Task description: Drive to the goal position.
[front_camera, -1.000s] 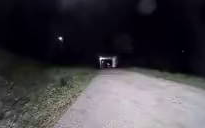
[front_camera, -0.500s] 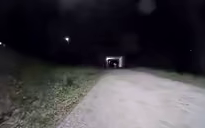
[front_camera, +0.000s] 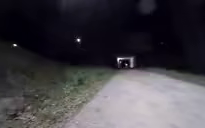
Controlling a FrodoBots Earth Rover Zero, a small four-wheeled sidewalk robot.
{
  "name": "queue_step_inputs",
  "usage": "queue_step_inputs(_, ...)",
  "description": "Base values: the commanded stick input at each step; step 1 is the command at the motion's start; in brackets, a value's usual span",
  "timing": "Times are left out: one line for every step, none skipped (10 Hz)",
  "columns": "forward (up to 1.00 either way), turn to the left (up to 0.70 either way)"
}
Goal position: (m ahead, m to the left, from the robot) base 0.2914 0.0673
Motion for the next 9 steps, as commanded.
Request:
queue_step_inputs(0.00,0.45)
queue_step_inputs(0.00,0.45)
queue_step_inputs(0.00,0.45)
queue_step_inputs(0.00,0.45)
queue_step_inputs(0.00,0.45)
queue_step_inputs(0.00,0.45)
queue_step_inputs(0.00,0.45)
queue_step_inputs(0.00,0.45)
queue_step_inputs(0.00,0.45)
